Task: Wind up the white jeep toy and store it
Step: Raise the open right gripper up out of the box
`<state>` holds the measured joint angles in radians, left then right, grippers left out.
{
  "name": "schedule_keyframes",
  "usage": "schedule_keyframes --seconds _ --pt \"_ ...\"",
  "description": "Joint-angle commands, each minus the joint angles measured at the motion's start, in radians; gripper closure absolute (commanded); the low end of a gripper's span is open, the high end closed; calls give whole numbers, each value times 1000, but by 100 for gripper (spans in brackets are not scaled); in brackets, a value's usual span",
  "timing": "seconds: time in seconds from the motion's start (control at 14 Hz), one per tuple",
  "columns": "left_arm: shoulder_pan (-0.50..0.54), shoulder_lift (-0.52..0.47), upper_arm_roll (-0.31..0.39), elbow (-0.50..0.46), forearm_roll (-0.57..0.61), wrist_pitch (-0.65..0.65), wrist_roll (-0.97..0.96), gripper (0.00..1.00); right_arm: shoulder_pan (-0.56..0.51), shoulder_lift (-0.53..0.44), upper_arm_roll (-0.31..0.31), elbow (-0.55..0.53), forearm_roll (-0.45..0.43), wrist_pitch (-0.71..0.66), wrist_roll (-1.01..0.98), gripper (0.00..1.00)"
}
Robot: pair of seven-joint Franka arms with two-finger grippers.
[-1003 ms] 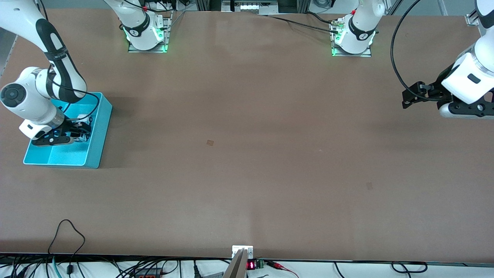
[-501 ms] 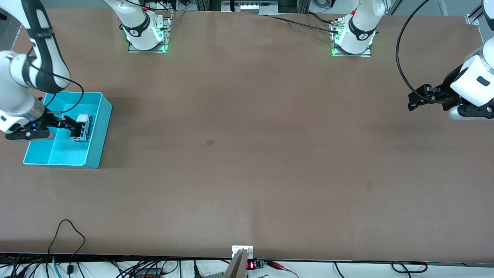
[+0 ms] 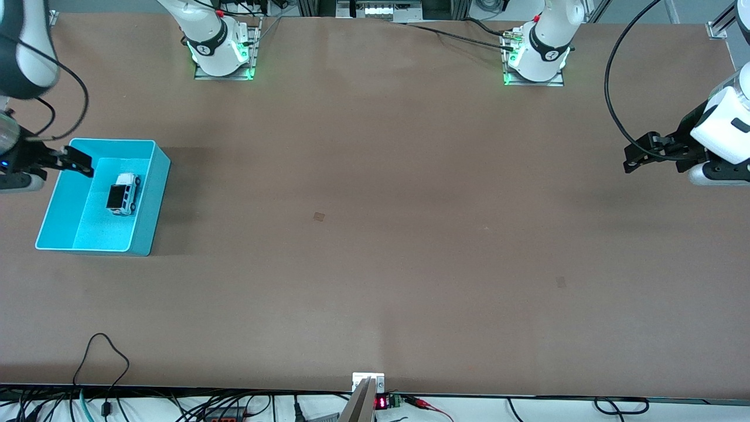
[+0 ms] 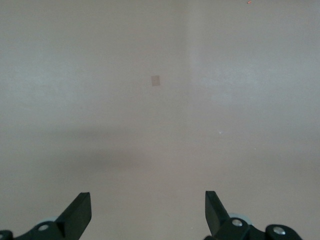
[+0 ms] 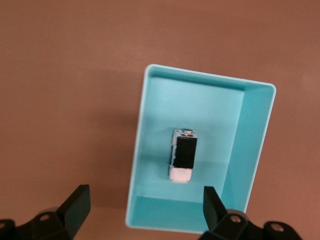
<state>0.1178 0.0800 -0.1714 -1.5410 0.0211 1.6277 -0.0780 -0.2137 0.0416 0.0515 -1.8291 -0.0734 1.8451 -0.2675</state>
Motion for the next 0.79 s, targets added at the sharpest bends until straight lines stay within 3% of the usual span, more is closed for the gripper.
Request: schedule_keyframes --seconds 0.0,0.21,0.36,0.5,0.72 --pt "5 1 -3 -4 10 24 -5 0 62 46 -5 211 21 -226 -6 0" --pt "14 3 -3 -8 8 52 -3 0 129 49 -22 329 9 -317 -3 0" --pt "14 3 -3 -8 8 54 -3 0 215 40 -83 388 17 -392 7 0" --pt "16 3 -3 -13 6 52 -6 0 298 37 -163 393 23 -411 14 0" --pt "42 7 -3 -13 -49 54 -3 0 309 38 -173 350 26 -408 19 0"
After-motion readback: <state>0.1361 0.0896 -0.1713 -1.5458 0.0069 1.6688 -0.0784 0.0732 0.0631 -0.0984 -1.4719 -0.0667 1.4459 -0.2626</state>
